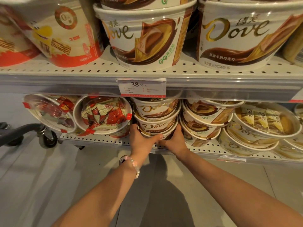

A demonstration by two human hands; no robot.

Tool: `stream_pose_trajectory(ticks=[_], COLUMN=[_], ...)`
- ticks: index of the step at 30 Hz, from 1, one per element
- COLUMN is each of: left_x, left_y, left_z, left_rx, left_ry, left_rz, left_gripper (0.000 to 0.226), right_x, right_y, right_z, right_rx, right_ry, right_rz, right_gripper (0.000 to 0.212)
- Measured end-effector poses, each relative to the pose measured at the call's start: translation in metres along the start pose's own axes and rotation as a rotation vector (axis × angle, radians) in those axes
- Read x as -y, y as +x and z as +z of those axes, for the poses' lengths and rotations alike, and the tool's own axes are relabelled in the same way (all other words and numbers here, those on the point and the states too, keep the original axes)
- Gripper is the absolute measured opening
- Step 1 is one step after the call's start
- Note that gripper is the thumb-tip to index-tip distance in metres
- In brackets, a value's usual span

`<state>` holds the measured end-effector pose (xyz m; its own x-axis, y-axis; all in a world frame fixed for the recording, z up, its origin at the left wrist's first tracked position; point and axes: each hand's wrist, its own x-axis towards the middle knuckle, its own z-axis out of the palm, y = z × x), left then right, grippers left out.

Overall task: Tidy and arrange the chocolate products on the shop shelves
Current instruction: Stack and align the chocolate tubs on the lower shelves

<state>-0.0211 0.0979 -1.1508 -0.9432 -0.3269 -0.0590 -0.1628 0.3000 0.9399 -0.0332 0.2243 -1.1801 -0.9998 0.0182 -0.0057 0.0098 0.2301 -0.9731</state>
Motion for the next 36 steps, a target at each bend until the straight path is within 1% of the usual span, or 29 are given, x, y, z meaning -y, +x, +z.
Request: stream_pose_trajectory(ticks=[3,7,9,12,15,16,18,20,22,24,25,27,30,32,34,36], left_x=[0.005,0.01,0.013,0.013,0.01,0.008,0.005,0.0,-0.003,-0.004,-0.003,-0.002,0.003,0.005,0.005,0.004], left_y=[0.005,0.016,0.023,0.028,0.023,0.019,0.01,0.003,-0.001,-0.003,-0.003,-0.002,0.003,0.008,0.013,0.017], left_z=[-0.007,-0.013,-0.015,-0.016,-0.012,-0.008,-0.004,0.003,0.009,0.011,0.011,0.008,0.001,-0.003,-0.006,-0.007], left_rx=[0.047,0.159,0.214,0.245,0.235,0.207,0.094,-0.023,-0.074,-0.088,-0.09,-0.069,0.038,0.086,0.102,0.131], left_ry=[0.038,-0.02,-0.056,-0.106,-0.115,-0.1,-0.083,-0.071,-0.03,0.01,0.018,0.005,-0.048,-0.045,-0.019,-0.024], left_rz=[0.005,-0.031,-0.073,-0.126,-0.126,-0.114,-0.053,-0.02,-0.016,0.0,0.01,0.019,-0.022,-0.061,-0.089,-0.11], left_gripper=[0.083,0.089,0.085,0.077,0.078,0.08,0.08,0.078,0.08,0.083,0.084,0.081,0.075,0.08,0.086,0.089], right_x=[-0.001,0.001,0.003,0.005,0.004,0.004,0.008,0.01,0.012,0.012,0.012,0.012,0.01,0.008,0.009,0.011], right_y=[-0.004,-0.013,-0.017,-0.019,-0.013,-0.01,-0.005,-0.001,-0.001,-0.001,-0.001,-0.003,-0.011,-0.015,-0.017,-0.018], right_z=[0.005,0.015,0.019,0.022,0.017,0.014,0.013,0.012,0.01,0.008,0.007,0.007,0.01,0.013,0.017,0.02], right_rx=[-0.05,-0.126,-0.143,-0.167,-0.203,-0.205,-0.169,-0.124,-0.09,-0.078,-0.076,-0.077,-0.134,-0.176,-0.205,-0.222], right_ry=[0.025,0.057,0.077,0.077,0.052,0.039,0.031,0.04,0.059,0.075,0.074,0.083,0.103,0.09,0.088,0.085], right_rz=[0.041,0.071,0.077,0.083,0.113,0.114,0.095,0.079,0.077,0.093,0.096,0.102,0.111,0.086,0.064,0.081], right_gripper=[0.101,0.099,0.1,0.098,0.091,0.09,0.091,0.088,0.087,0.089,0.088,0.095,0.094,0.092,0.091,0.093])
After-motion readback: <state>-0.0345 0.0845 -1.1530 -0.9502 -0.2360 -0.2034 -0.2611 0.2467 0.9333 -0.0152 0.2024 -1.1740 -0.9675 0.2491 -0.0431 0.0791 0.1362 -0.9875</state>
